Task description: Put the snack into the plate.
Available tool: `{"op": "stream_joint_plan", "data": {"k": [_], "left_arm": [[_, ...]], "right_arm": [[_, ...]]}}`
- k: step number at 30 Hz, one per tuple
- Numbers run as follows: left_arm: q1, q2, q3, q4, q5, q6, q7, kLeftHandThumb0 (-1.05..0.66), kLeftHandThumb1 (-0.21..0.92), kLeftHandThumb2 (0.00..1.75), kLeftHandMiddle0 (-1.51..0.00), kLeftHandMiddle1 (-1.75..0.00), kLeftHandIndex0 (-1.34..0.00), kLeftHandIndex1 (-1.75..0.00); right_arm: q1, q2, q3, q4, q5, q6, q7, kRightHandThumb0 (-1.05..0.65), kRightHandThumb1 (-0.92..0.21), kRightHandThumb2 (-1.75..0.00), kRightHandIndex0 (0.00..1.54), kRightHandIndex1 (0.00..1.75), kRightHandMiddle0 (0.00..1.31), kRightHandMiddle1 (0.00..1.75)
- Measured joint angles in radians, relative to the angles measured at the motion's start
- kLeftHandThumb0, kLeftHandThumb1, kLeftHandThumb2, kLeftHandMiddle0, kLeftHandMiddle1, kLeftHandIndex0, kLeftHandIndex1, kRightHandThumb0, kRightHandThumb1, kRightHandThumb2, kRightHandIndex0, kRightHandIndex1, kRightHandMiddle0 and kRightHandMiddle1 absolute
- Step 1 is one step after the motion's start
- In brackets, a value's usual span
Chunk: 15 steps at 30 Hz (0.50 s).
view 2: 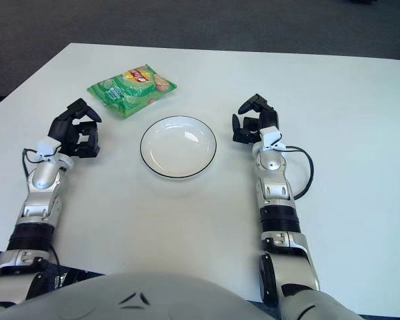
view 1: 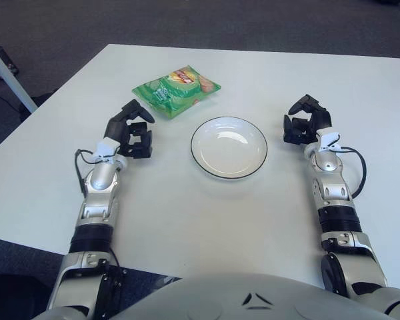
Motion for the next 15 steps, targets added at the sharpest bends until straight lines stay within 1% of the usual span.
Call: {"op": "stream_joint_plan", "data": {"k": [3,7,11,15], "left_arm": [[0.012,0.035,-0.001,0.006,0.095,-0.043,0.056,-0.51,0.25,1.40,-1.28,-1.75,-0.67,-1.75],[0.025,0.068,-0.018,-0.001,0.195,-0.059,0.096,-0.50,0.27,1.38,-1.29,-1.75,-0.66,-1.75],[0.038,0.093,-0.038,-0.033,0.242,-0.060,0.098,-0.49,0.28,1.35,-1.29,-1.75,-0.64,-1.75],[0.051,0.104,-0.054,-0.068,0.271,-0.047,0.097,-0.49,0.31,1.33,-1.29,-1.75,-0.62,-1.75]], "right_arm": [[0.006,-0.001,0.000,-0.009,-0.001,0.006,-0.002,-0.49,-0.30,-1.34,1.35,1.75,0.63,1.75],[0.012,-0.002,0.000,-0.016,-0.003,0.016,-0.003,-0.49,-0.30,-1.34,1.35,1.75,0.63,1.75],[0.015,-0.005,0.000,-0.016,-0.004,0.026,-0.004,-0.49,-0.29,-1.34,1.35,1.75,0.63,1.75],[0.017,-0.007,0.001,-0.015,-0.005,0.032,-0.005,-0.49,-0.29,-1.35,1.35,1.75,0.64,1.75]]}}
